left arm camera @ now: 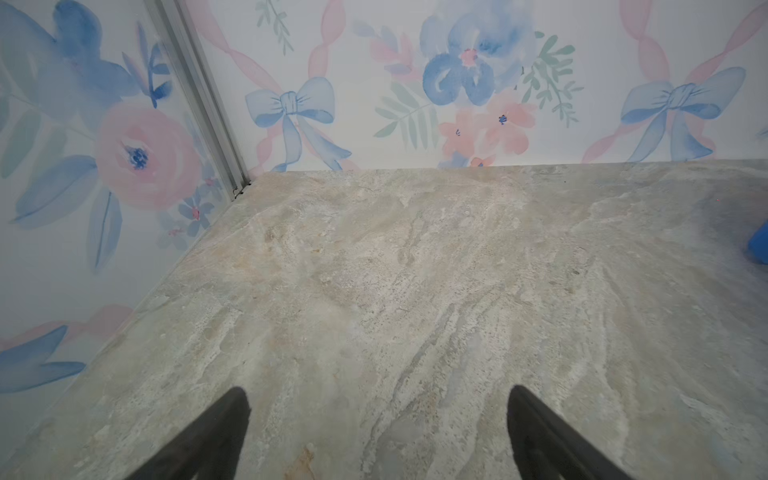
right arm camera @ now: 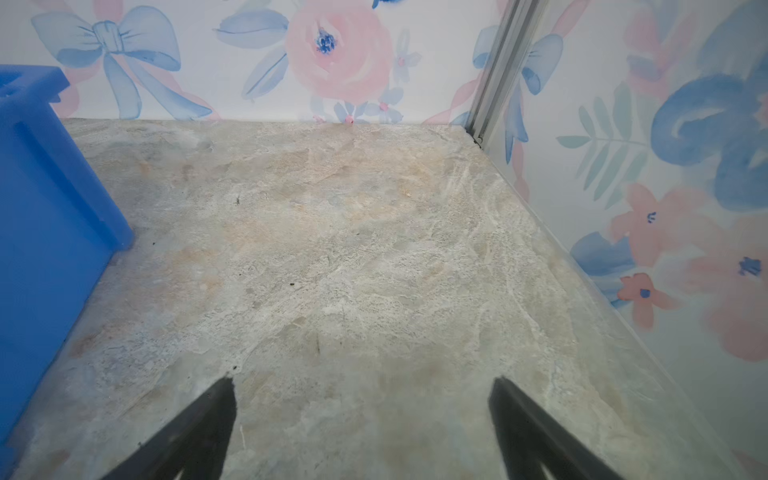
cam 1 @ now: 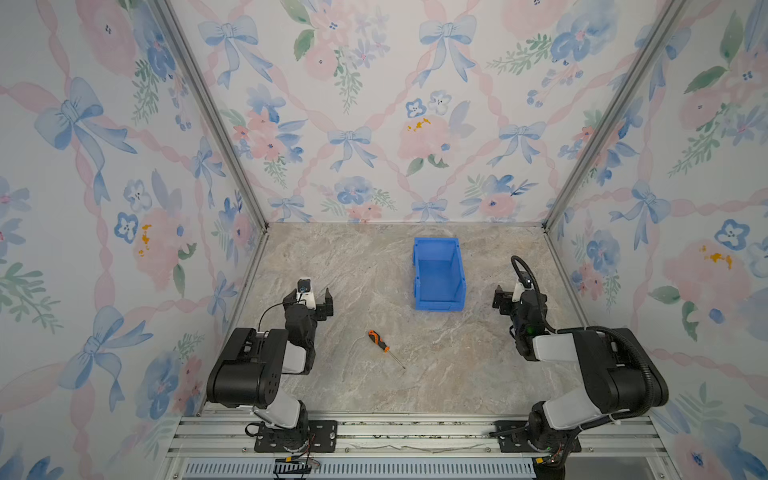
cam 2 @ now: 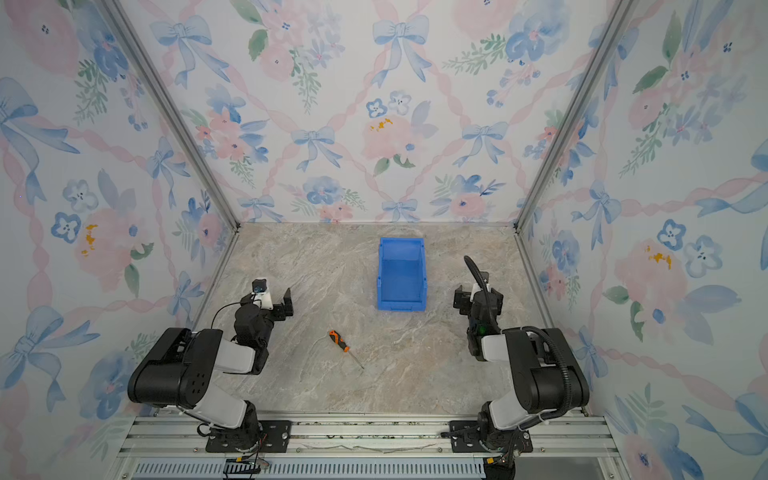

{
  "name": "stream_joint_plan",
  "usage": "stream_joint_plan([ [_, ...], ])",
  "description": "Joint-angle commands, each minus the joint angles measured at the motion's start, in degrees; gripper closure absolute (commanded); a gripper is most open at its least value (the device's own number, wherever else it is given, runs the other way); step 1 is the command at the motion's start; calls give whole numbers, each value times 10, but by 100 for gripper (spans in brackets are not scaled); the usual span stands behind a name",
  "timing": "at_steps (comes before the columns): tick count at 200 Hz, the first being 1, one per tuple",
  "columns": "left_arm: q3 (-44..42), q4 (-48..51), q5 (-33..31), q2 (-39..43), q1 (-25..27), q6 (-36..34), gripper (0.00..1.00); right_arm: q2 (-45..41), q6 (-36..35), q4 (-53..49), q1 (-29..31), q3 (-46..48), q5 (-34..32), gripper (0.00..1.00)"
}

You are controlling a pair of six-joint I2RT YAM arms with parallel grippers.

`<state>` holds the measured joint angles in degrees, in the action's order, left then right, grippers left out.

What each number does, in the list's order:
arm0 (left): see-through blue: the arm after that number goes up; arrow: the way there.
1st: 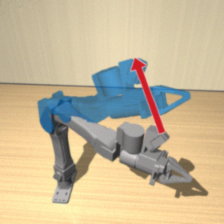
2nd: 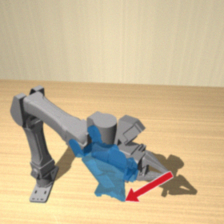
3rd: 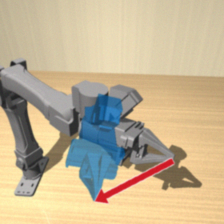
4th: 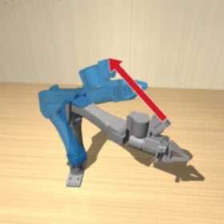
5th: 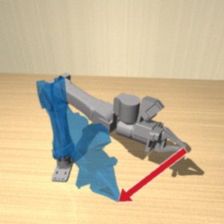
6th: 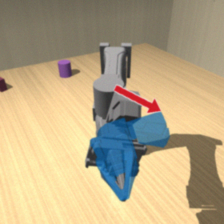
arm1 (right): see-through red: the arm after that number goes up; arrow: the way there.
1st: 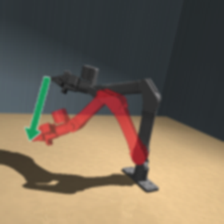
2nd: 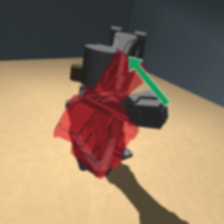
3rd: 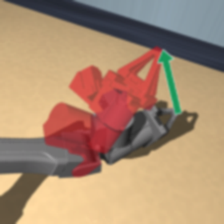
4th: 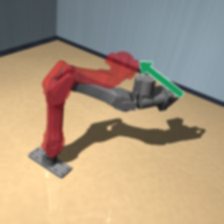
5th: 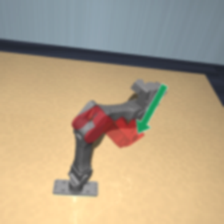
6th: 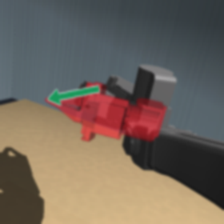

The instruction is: Put the screwdriver in the bin

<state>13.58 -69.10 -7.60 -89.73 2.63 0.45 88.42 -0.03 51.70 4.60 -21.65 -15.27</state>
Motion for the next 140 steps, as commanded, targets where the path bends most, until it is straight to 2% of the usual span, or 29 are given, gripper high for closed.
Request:
stream_joint_plan([
  [1, 4, 7, 7, 3, -2, 8, 2, 4, 8, 18, 3, -1, -8, 3],
  [140, 5, 7, 7, 2, -2, 9, 2, 4, 9, 16, 1, -2, -5, 3],
])
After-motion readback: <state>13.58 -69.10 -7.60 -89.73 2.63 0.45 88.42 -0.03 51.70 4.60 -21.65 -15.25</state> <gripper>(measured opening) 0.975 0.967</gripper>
